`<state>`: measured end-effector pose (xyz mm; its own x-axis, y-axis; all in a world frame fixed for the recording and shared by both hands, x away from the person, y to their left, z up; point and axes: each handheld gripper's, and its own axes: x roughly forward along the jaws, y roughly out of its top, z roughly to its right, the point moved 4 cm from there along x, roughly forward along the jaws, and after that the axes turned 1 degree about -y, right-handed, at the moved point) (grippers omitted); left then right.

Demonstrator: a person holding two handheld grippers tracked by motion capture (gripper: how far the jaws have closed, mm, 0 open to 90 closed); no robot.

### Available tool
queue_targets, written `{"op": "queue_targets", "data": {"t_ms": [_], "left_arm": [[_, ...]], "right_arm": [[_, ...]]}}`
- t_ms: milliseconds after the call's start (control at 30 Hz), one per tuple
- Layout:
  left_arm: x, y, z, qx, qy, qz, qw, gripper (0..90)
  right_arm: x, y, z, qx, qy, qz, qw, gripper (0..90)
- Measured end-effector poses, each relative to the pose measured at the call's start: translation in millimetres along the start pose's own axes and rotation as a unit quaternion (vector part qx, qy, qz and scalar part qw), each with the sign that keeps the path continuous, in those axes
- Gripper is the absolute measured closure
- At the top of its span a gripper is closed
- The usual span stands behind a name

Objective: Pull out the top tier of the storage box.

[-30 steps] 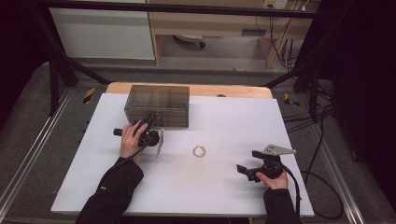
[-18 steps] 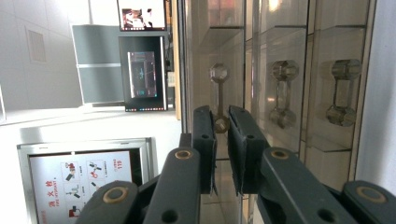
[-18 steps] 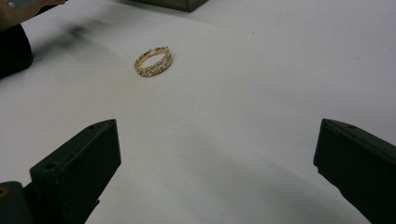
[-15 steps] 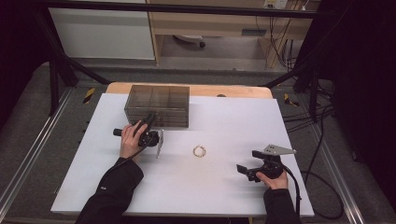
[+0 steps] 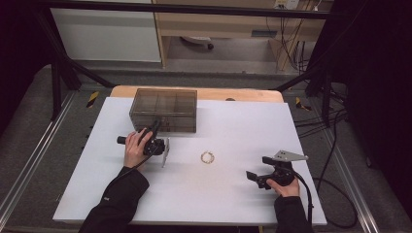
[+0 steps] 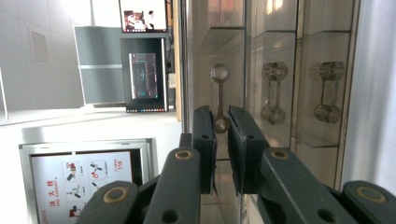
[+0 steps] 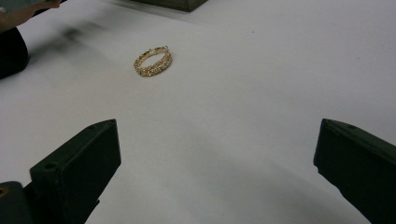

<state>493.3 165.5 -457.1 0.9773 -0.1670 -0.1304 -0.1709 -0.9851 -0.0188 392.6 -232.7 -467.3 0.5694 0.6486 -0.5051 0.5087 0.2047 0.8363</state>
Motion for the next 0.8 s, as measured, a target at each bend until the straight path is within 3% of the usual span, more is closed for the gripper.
{"op": "queue_targets", "data": {"t_ms": [233, 533, 600, 800], "left_arm": [[-3.0, 2.0, 0.0, 0.001, 0.001, -0.002, 1.0000, 80.7], [-5.4, 0.5, -1.1, -0.013, -0.002, 0.004, 0.9999, 79.3], [-6.8, 0.2, -3.9, -0.022, -0.006, 0.012, 0.9997, 74.0], [-6.9, -0.4, -7.7, -0.023, -0.017, 0.016, 0.9995, 60.9]], "right_arm": [[-0.3, 0.2, -0.2, 0.001, 0.000, 0.001, 1.0000, 1.3], [0.2, 0.1, -0.3, -0.001, -0.001, 0.001, 1.0000, 1.3], [0.1, 0.0, -0.2, 0.000, -0.001, 0.001, 1.0000, 1.3], [0.4, -0.2, -0.6, 0.001, 0.000, -0.002, 1.0000, 1.3]]}}
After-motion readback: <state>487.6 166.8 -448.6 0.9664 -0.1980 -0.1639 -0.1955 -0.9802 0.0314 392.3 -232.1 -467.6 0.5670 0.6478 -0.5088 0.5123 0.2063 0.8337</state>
